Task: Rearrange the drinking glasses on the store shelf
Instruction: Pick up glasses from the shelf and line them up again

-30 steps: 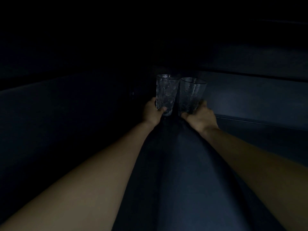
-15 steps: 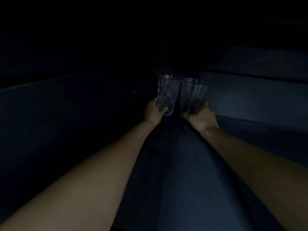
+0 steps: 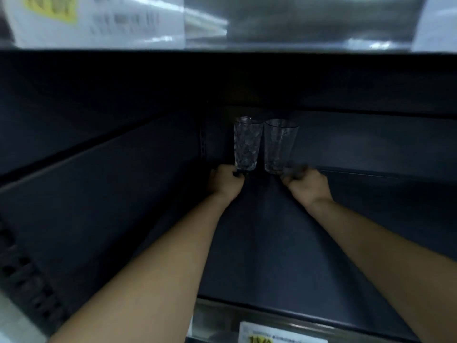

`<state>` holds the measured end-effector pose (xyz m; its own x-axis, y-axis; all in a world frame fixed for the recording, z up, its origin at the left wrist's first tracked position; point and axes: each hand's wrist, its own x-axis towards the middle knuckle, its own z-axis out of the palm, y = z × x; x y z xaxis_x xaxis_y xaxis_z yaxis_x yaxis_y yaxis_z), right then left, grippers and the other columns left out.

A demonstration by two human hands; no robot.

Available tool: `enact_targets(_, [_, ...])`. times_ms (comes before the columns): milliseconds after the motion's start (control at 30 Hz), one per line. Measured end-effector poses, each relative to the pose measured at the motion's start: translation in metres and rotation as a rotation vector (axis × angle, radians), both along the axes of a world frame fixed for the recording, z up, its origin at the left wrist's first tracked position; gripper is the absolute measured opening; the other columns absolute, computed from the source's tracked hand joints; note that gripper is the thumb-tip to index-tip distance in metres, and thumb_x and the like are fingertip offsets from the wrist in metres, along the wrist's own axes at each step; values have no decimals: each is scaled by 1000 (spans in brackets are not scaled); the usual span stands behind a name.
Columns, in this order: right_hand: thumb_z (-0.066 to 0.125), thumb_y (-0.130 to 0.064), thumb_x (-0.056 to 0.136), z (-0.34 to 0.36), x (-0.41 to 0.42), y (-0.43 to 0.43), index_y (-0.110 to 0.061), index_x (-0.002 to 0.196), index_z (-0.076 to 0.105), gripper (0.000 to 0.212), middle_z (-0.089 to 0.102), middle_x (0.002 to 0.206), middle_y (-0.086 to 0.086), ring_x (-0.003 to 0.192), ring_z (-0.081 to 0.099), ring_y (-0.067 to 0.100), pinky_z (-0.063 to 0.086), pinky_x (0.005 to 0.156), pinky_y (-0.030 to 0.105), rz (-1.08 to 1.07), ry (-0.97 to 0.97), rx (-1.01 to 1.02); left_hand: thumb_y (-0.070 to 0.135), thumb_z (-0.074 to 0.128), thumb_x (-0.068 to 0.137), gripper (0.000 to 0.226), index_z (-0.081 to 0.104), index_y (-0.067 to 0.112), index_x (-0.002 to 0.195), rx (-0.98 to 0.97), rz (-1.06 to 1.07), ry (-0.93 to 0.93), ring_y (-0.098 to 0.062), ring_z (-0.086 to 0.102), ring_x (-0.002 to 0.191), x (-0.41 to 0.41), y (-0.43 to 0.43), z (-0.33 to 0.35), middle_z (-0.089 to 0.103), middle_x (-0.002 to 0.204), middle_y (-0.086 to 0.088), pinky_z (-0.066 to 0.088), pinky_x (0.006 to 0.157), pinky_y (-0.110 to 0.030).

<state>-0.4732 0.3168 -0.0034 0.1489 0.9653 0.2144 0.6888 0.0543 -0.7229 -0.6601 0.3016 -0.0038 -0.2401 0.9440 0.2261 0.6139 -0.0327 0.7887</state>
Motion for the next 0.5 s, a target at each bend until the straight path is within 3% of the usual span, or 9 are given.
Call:
enact_targets(133, [65, -34, 92, 2, 11, -41, -17, 123, 67, 35, 65, 127, 2, 120, 57, 19, 34, 89, 13, 30, 42, -39, 17, 57, 98, 31, 65, 12, 127, -51, -29, -113, -22, 61, 114, 5, -33, 3, 66, 127, -8, 43, 84, -20])
enact_targets(267, [68, -39, 90, 8, 25, -100, -23, 113, 72, 28, 65, 118, -4, 108, 56, 13, 37, 88, 16, 66, 79, -107, 18, 59, 97, 34, 62, 14, 131, -183, -165, -272, -21, 59, 115, 10, -82, 15, 62, 130, -5, 48, 93, -25])
enact_targets(400, [70, -42, 87, 29, 40, -172, -28, 101, 75, 20, 70, 106, -8, 107, 60, 11, 39, 87, 20, 79, 32, -192, 27, 63, 96, 34, 64, 17, 128, -281, -389, -329, -7, 57, 104, 9, -147, 25, 62, 123, 3, 44, 82, -17])
enact_targets(500, [71, -42, 86, 42, 50, -229, -29, 99, 74, 19, 73, 103, -11, 105, 64, 8, 46, 95, 23, 34, -13, -137, 25, 63, 96, 22, 67, 21, 117, -210, -452, -327, 0, 58, 96, 4, -185, 26, 66, 116, 3, 42, 74, -8])
